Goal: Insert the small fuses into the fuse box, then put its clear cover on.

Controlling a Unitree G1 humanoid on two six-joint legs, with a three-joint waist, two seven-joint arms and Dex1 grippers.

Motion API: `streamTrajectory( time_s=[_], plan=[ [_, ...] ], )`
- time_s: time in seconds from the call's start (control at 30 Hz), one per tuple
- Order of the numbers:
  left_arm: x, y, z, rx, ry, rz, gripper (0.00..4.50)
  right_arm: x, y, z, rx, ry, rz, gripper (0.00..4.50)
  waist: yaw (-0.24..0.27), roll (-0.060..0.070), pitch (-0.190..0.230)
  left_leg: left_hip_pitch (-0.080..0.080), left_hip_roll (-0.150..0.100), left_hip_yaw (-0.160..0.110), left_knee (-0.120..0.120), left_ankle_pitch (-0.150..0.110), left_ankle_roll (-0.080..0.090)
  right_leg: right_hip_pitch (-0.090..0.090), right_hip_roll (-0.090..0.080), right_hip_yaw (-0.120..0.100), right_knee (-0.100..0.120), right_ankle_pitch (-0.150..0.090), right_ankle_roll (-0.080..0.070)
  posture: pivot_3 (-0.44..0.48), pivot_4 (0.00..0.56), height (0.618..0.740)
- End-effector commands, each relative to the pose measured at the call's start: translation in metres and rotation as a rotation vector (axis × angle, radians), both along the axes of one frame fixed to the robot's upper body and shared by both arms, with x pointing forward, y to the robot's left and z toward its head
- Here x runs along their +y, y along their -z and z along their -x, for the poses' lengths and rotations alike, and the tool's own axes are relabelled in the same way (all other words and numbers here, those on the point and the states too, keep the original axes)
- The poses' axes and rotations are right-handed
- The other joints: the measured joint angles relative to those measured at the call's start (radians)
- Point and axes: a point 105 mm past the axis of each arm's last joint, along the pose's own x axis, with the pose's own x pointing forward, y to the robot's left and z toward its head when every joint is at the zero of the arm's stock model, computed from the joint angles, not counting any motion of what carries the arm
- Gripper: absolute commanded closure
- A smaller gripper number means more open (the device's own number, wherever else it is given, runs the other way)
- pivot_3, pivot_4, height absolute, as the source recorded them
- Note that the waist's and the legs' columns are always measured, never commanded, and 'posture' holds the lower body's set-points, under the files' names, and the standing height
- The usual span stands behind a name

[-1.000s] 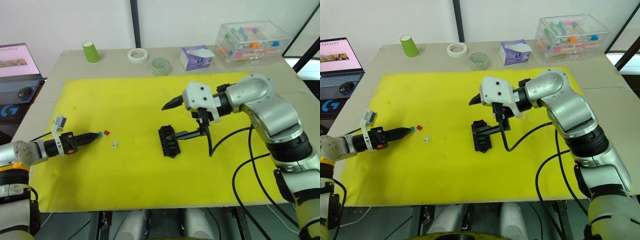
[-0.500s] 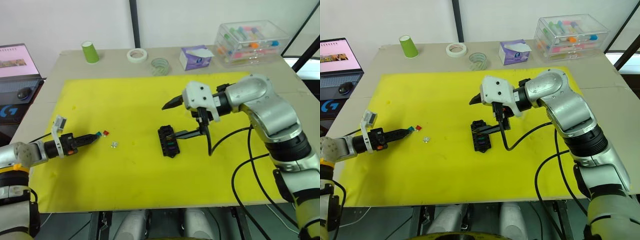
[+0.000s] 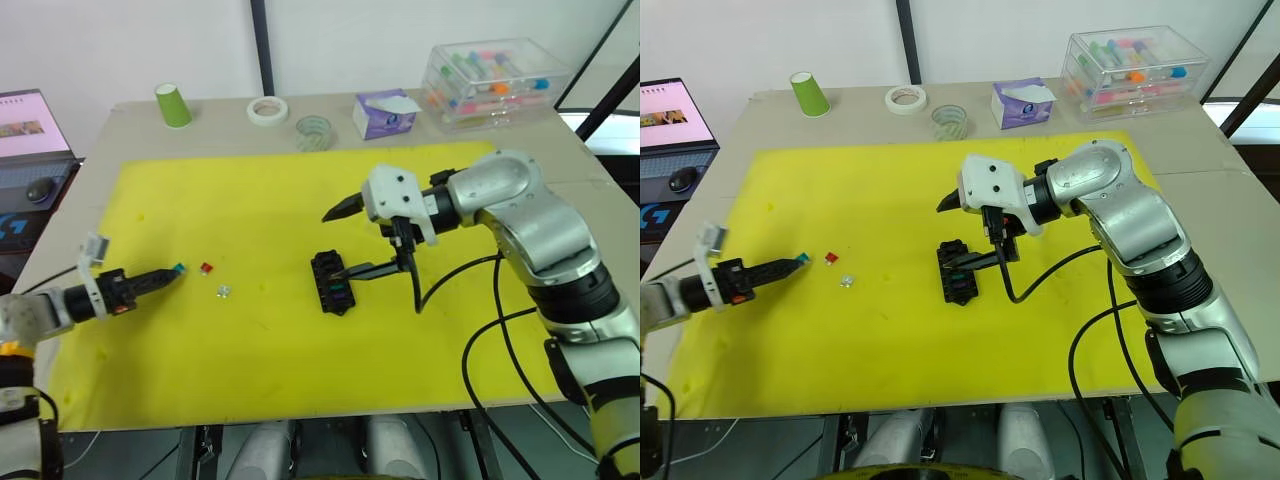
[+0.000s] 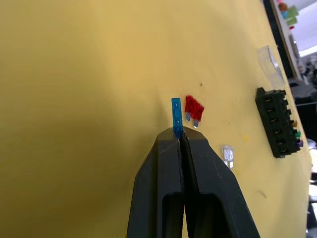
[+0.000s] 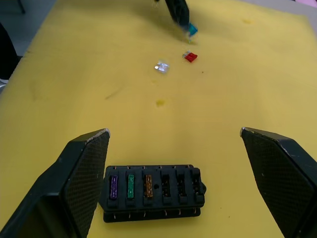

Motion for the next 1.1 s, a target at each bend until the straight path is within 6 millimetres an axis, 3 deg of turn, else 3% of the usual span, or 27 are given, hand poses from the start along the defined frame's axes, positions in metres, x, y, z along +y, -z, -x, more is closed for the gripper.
streamTrajectory(
  time_s=[0.03,0.13,0.27,0.43,0.47,0.53,0.67,1.1],
  plan=[
    [-0.018,-0.047,0.011,-0.197,0.132,-0.051,4.47,-0.002,-0.013,0.002,-0.03,0.003,-0.025,0.0,0.003,0.0,0.0,0.0,0.0,0.0,0.0,0.0,0.0,0.0,0.0,0.0,0.0,0.0,0.0,0.0,0.15,0.74],
    [-0.057,-0.071,0.032,-0.326,0.327,-0.122,4.47,-0.004,-0.019,0.001,0.007,0.034,-0.064,0.0,0.013,0.0,0.0,0.0,0.0,0.0,0.0,0.0,0.0,0.001,0.0,0.0,-0.001,0.0,0.0,0.0,0.15,0.74],
    [-0.111,-0.078,0.057,-0.442,0.56,-0.217,4.47,-0.002,-0.031,0.01,0.139,0.045,-0.139,0.0,0.023,0.0,0.0,0.0,0.0,0.0,0.0,0.0,0.0,0.002,0.0,0.001,-0.004,0.0,0.0,0.0,0.15,0.74],
    [-0.154,-0.086,0.069,-0.607,0.703,-0.276,4.47,0.001,-0.038,0.023,0.214,0.014,-0.144,0.0,0.023,0.0,0.0,0.0,0.0,0.001,0.0,0.0,0.0,0.003,0.0,0.001,-0.006,0.0,0.0,0.0,0.15,0.74],
    [-0.16,-0.086,0.069,-0.629,0.726,-0.296,4.49,0.002,-0.04,0.027,0.229,-0.001,-0.149,0.2,0.024,0.0,0.0,0.0,0.0,0.001,0.001,0.0,0.0,0.003,0.0,0.001,-0.006,0.0,0.0,0.0,0.15,0.74],
    [-0.169,-0.084,0.066,-0.668,0.752,-0.336,4.5,0.002,-0.043,0.033,0.251,-0.026,-0.151,0.68,0.024,0.0,0.0,0.0,0.0,0.001,0.0,0.0,0.0,0.004,0.0,0.001,-0.006,0.0,0.0,0.0,0.15,0.74],
    [-0.18,-0.085,0.065,-0.713,0.785,-0.338,4.5,0.003,-0.04,0.034,0.279,-0.015,-0.123,2.06,0.024,0.0,0.0,0.0,0.0,0.001,0.0,0.0,0.0,0.003,0.0,0.001,-0.006,0.0,0.0,0.0,0.15,0.74],
    [-0.197,-0.088,0.046,-0.774,0.81,-0.321,4.5,0.015,-0.032,0.036,0.35,0.0,-0.059,2.06,0.024,0.0,0.0,0.0,0.0,0.001,0.0,0.0,0.0,0.003,0.0,0.001,-0.007,0.0,0.0,0.0,0.15,0.74]
  ],
)
